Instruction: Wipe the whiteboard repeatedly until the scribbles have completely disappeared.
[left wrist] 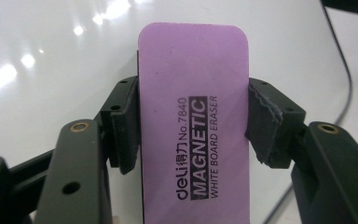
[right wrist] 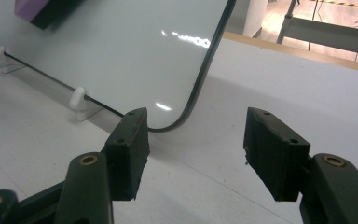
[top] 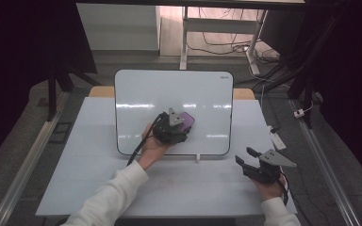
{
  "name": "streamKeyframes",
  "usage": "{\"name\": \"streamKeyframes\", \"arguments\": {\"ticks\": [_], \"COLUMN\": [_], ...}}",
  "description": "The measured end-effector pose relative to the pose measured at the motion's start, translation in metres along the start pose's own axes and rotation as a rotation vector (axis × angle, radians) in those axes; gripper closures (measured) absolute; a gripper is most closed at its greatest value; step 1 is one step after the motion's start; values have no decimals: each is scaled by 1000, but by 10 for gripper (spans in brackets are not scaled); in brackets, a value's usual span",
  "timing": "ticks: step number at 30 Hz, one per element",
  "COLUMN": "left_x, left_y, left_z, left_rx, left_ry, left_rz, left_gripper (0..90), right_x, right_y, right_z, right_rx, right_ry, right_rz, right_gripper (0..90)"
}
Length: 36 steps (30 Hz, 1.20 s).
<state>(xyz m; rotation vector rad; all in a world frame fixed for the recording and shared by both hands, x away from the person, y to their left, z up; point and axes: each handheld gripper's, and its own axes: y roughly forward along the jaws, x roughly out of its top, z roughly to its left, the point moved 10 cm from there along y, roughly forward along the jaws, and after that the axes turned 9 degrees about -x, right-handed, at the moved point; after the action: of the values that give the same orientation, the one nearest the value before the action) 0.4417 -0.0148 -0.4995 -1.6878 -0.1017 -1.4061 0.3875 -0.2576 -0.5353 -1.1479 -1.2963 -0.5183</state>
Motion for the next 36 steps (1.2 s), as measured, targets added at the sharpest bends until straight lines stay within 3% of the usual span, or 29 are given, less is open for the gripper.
{"name": "streamKeyframes", "arguments": {"ticks": [3, 7, 11, 15, 17, 20, 29, 36], "left_x": [-3, -9, -17, -23, -24, -22, -17, -19], "left_y": [-6, -28, -51, -63, -65, -66, -62, -59], "left_z": [7, 33, 63, 76, 76, 68, 37, 21], "left_rx": [-25, 33, 81, 110, 113, 84, -49, -105], "left_ry": [-35, -71, -134, -163, -165, -160, -175, -168], "left_rz": [-8, -31, -67, -79, -80, -92, -137, -146], "left_gripper": [412, 412, 412, 412, 412, 412, 412, 412], "right_x": [0, 0, 0, 0, 0, 3, 13, 19], "right_y": [0, -1, -1, 0, 1, 1, 0, -1], "right_z": [-1, -1, -1, 0, 1, 5, 28, 47], "right_rx": [-1, -1, -2, 0, 2, 11, 64, 110], "right_ry": [3, 4, 6, 3, 4, 1, -23, -26], "right_rz": [1, 0, 0, 1, 0, -6, -23, -29], "right_gripper": [403, 403, 403, 403, 403, 403, 401, 400]}}
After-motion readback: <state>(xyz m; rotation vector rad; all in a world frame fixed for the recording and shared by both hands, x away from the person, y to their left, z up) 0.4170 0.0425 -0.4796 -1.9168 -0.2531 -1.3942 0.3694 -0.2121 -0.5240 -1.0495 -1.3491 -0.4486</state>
